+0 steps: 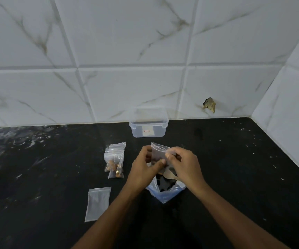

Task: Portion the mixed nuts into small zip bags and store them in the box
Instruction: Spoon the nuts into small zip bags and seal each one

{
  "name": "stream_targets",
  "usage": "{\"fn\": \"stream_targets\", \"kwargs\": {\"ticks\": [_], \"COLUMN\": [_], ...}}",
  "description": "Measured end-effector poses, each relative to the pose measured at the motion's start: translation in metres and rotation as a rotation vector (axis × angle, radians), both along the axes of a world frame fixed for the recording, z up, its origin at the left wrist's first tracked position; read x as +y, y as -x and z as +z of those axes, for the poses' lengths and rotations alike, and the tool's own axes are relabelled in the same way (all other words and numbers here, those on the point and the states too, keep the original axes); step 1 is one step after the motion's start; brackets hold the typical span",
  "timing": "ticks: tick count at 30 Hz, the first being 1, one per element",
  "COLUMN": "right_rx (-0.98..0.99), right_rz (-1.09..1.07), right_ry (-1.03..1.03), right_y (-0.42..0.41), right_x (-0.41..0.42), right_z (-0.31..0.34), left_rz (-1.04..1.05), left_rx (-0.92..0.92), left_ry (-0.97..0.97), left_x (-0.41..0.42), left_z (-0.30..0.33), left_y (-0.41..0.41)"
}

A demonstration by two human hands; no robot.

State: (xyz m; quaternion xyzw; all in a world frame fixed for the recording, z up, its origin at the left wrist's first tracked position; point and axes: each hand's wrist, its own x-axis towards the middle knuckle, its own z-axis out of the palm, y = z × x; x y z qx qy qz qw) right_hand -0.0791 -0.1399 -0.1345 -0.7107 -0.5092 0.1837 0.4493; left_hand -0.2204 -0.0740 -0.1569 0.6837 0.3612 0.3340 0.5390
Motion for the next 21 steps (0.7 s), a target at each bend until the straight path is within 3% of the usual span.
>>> {"fn": "stream_targets", "kwargs": {"ticks": [9, 21], "right_rx": [0.142, 0.245], "right_rz": [0.126, 0.091], "right_ry": [0.028, -0.013], "right_y": [-0.021, -0.02], "right_x": [0.003, 0.001], "right_z": [0.0, -0.001], "left_rz": [0.026, 0.074], "left_rx": [-0.095, -0.087], "left_ry": [-0.004, -0.021], "left_x": [0.017, 0.014], "left_z": [0.009, 0.008], "left_y": [0.003, 0.0]}}
